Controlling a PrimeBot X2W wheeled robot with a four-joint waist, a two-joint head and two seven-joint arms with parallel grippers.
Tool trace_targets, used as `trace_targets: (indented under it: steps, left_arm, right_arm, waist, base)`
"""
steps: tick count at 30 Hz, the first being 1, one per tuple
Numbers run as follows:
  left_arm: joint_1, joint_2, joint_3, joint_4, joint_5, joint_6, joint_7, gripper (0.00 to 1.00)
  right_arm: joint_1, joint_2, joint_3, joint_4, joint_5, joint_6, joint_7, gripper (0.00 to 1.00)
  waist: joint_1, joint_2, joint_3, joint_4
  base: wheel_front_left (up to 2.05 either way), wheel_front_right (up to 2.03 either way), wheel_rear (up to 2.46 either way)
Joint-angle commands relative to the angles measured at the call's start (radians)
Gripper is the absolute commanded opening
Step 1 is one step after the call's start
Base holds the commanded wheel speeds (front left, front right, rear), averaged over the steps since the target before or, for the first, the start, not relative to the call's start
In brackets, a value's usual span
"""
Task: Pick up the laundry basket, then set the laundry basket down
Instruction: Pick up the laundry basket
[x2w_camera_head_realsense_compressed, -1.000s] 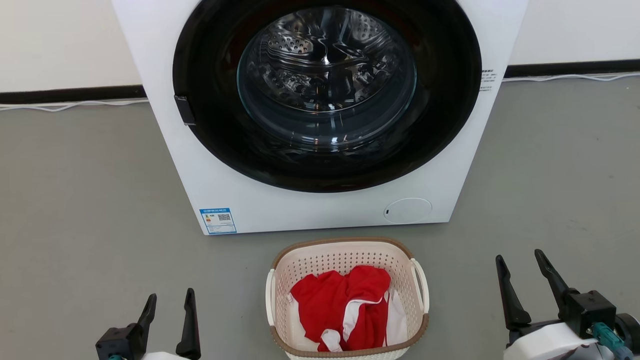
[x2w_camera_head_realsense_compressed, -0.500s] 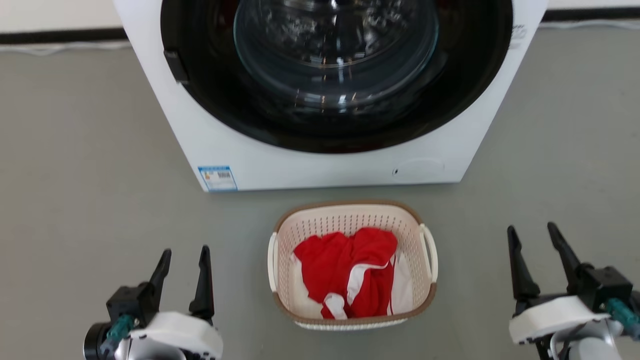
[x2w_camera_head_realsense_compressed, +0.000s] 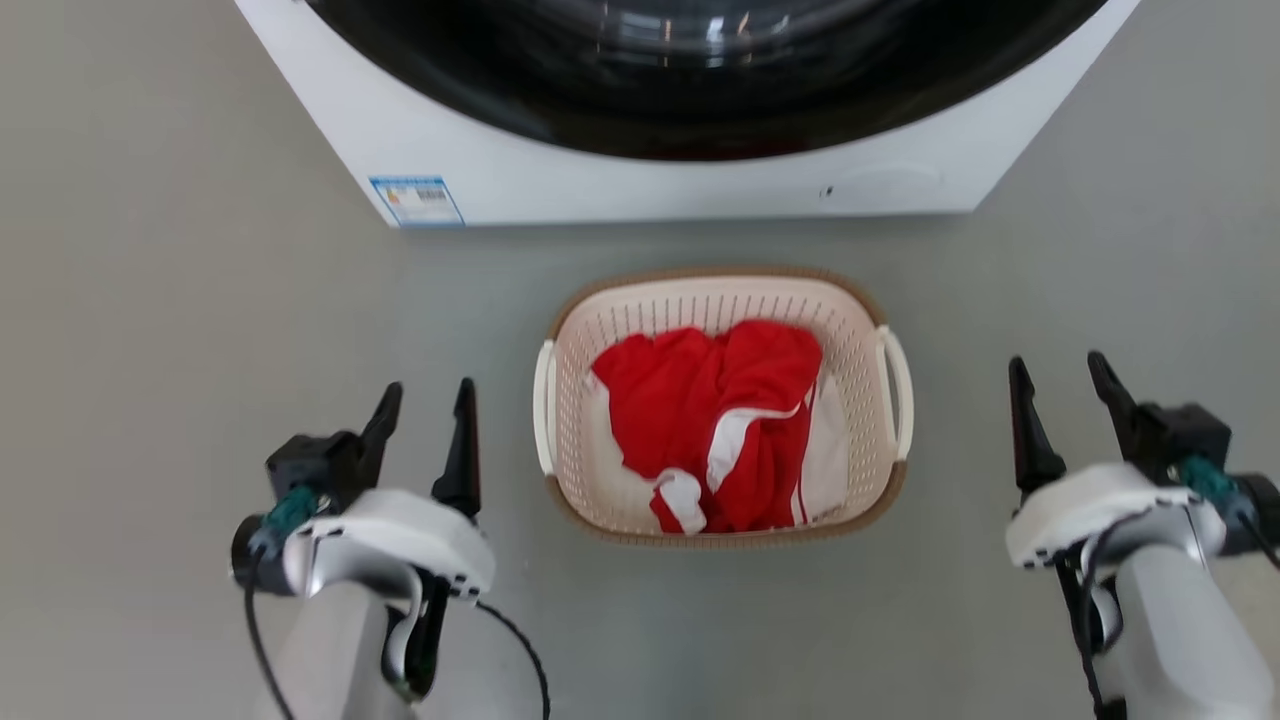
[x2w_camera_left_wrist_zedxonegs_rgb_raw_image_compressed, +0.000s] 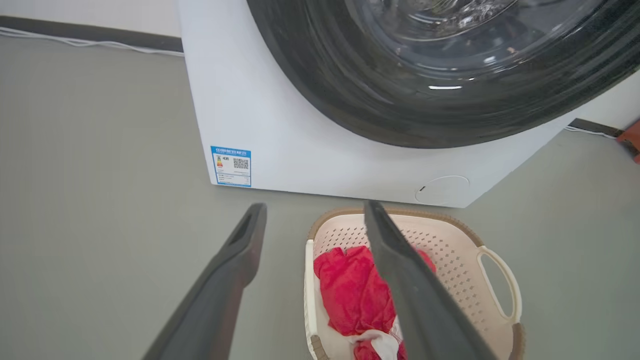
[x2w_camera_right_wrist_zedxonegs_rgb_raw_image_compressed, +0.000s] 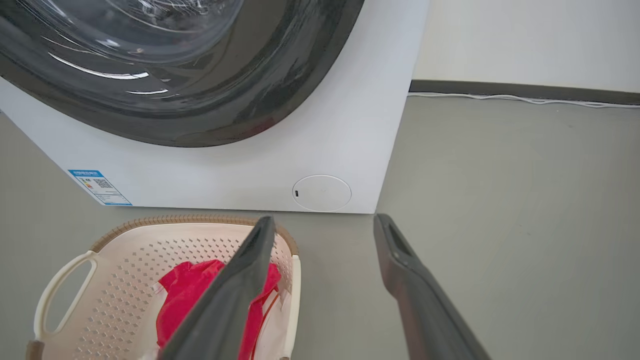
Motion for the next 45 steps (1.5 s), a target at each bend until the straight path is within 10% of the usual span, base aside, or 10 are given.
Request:
trace_targets:
  steps: [1, 15, 45]
  left_arm:
    - [-0.047, 0.014, 0.012, 0.010, -0.017, 0.001, -0.006, 1.00]
    - [-0.374, 0.014, -0.207, 0.419, -0.199, 0.030, -0.005, 1.00]
    - [-0.624, 0.014, -0.521, 0.569, -0.454, 0.085, -0.006, 1.00]
  right_arm:
    - [-0.039, -0.005, 0.020, 0.009, -0.013, 0.006, -0.001, 1.00]
    - [-0.280, -0.024, 0.032, 0.275, -0.073, 0.006, 0.013, 1.00]
    - [-0.458, -0.008, 0.048, 0.424, -0.111, 0.006, -0.014, 1.00]
  waist:
    - [0.0000, 0.0000, 0.059, 0.003]
    - [0.0000, 0.0000, 0.263, 0.018]
    - [-0.0001, 0.0000, 0.469, 0.027]
  base:
    - [0.00, 0.00, 0.00]
    - [0.00, 0.00, 0.00]
    - [0.00, 0.00, 0.00]
